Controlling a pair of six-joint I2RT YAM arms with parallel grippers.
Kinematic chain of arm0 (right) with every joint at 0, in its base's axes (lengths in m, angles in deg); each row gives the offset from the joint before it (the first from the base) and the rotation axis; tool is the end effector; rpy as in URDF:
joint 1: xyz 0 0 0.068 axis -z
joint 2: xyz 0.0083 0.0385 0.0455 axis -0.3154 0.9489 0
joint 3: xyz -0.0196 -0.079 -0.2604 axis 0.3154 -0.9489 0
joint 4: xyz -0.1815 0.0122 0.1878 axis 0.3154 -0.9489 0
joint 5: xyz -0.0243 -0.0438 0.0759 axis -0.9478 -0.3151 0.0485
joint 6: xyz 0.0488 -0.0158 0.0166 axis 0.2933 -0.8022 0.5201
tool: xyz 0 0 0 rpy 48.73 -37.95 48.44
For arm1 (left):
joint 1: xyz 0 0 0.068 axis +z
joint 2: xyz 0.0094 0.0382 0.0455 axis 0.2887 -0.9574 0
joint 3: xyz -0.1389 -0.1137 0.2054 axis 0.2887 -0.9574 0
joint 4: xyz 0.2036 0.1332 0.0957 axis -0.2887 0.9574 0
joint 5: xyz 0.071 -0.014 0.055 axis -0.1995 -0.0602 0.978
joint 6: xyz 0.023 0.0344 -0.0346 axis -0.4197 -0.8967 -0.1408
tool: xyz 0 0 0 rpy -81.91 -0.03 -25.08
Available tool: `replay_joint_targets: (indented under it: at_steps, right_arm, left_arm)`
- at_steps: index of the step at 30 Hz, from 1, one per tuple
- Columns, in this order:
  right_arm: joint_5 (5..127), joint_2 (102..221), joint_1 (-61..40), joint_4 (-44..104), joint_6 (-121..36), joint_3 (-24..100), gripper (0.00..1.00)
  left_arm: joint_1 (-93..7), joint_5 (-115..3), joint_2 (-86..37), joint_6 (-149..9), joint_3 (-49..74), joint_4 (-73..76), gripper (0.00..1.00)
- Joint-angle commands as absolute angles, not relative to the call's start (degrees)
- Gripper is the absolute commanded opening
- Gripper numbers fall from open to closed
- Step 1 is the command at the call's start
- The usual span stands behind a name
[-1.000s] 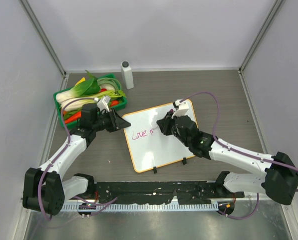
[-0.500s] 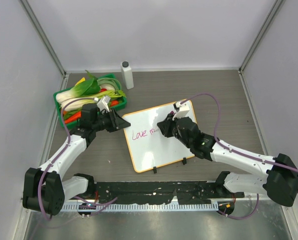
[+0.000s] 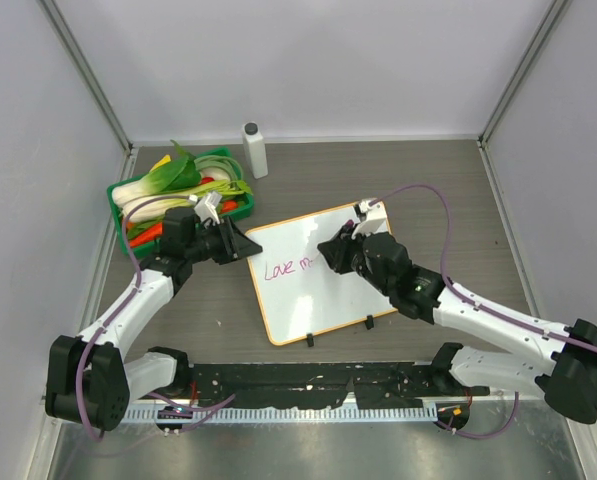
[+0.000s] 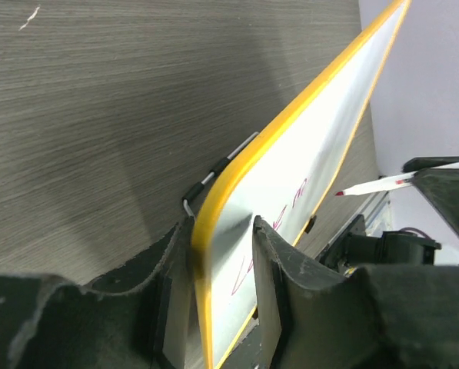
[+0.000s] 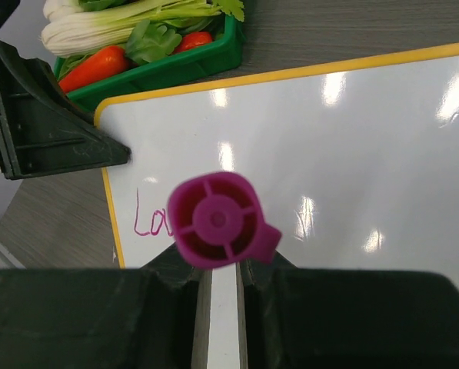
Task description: Write a sentence on the whiteboard
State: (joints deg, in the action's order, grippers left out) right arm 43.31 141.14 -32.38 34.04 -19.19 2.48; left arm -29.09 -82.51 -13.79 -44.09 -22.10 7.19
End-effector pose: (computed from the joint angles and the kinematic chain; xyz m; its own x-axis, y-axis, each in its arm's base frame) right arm 0.1618 0.1835 0.2814 -0.4586 0.2038 -0.8650 -0.4134 0.8127 0.4107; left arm 0.2316 -0.0715 0.2400 -0.7965 -0.3309 -0.5060 0.2194 0.6216 -0.7519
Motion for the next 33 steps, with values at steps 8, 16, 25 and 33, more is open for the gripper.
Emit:
replay_joint_targets:
  at_steps: [8, 16, 25, 33]
  right_arm:
    - [46.0, 138.4, -31.9, 35.0, -18.2, 6.9, 0.01]
    - [49.0, 137.0, -31.4, 33.8, -17.8, 8.7, 0.01]
    - [64.2, 138.3, -29.2, 38.3, -15.8, 11.2, 0.01]
    - [75.6, 138.3, -22.4, 49.5, -4.5, 7.8, 0.01]
  left_arm:
    - [-29.2, -77.0, -8.4, -48.7, -18.4, 13.8, 0.76]
    - [-29.1, -64.7, 1.9, -55.8, -8.1, 29.6, 0.85]
    - [-33.5, -88.9, -3.4, -53.9, -0.8, 21.5, 0.88]
    - [-43.3, -98.7, -12.1, -52.4, 1.1, 12.5, 0.87]
